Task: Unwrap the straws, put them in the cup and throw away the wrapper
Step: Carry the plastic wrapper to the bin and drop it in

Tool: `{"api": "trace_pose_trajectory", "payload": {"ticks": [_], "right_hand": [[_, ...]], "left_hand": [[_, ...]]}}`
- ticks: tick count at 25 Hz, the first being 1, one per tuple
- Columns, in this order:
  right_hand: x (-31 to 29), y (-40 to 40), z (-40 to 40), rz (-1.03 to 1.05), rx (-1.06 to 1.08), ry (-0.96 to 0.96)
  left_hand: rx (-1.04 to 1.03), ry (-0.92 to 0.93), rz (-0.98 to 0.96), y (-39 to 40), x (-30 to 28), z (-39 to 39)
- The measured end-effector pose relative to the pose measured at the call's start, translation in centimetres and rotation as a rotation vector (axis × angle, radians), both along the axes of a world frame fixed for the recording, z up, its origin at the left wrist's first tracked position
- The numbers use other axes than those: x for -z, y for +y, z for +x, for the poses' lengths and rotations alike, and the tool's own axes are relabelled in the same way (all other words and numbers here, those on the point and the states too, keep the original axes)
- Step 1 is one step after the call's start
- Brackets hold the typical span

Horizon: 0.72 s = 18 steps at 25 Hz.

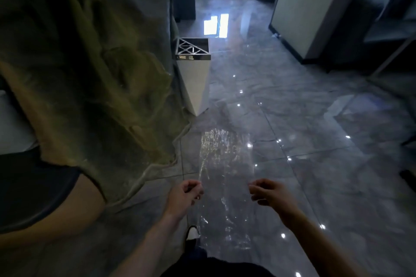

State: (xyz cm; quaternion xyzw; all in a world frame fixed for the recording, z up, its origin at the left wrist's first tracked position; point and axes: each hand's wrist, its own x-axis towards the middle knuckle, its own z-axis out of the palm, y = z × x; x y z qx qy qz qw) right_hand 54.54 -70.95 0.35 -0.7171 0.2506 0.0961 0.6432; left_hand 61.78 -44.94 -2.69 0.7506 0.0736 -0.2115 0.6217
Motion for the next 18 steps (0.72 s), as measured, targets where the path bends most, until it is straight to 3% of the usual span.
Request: {"api": "trace_pose_trajectory", "payload": {"ticks": [10, 18], "right_hand": [[-0.6, 1.4, 12.5, -0.062, 0.049, -0.022], [0.6, -3.0, 20.1, -0.069, 0.114, -0.018]], "left_hand": [[0.091, -0.098, 0.067, 1.3, -0.5, 14.1], [0.175, -0.122, 0.109, -3.8, -0.4, 23.3]]}}
